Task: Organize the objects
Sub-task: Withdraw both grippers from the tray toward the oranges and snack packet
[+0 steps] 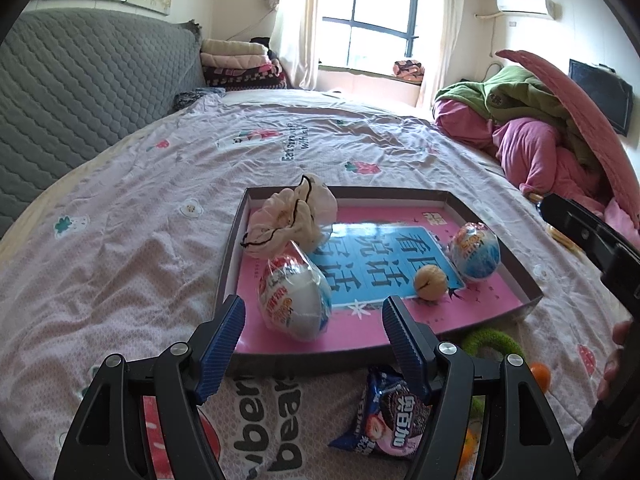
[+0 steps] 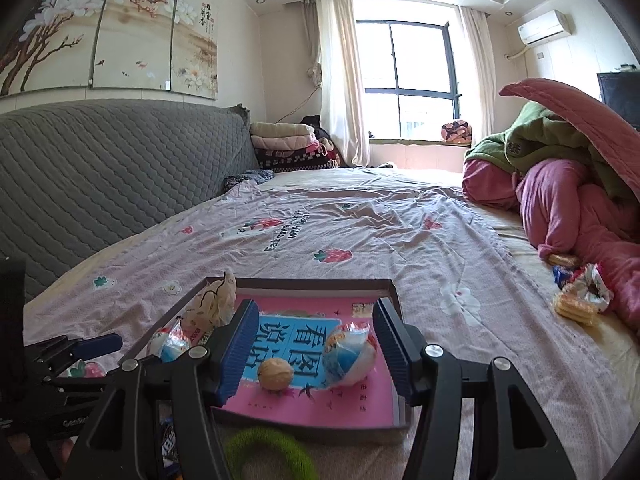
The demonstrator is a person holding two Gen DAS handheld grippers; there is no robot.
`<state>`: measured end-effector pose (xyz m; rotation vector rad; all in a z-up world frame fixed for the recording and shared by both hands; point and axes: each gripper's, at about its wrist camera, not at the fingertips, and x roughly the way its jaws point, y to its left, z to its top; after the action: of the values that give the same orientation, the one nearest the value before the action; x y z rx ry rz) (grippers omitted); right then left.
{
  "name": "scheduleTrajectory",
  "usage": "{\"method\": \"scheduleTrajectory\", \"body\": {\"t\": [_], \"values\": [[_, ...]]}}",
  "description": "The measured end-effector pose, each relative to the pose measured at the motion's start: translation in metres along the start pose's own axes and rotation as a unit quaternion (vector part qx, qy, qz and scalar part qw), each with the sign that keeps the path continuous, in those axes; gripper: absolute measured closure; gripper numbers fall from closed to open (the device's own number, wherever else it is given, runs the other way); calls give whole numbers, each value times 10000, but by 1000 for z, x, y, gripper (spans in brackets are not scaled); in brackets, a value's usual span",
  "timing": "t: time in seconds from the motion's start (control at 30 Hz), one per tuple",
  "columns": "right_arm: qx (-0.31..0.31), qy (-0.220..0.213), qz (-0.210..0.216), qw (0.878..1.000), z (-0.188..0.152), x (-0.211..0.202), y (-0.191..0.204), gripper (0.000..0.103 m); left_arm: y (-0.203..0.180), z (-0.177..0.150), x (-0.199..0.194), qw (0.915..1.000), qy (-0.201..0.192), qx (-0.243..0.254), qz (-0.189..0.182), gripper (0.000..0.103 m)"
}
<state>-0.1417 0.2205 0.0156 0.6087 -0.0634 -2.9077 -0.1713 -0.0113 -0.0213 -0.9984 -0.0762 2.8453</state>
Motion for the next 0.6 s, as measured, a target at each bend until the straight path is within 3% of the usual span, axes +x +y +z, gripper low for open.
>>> {"method": "scheduleTrajectory", "body": {"t": [0.23, 0.6], "values": [[-24, 70, -130, 9999, -13, -14, -5, 44, -6, -14, -7, 10000, 4, -68, 41, 30], [3, 125, -133, 9998, -23, -28, -6, 44, -33, -32, -18, 9995, -75, 303, 64, 30]]}}
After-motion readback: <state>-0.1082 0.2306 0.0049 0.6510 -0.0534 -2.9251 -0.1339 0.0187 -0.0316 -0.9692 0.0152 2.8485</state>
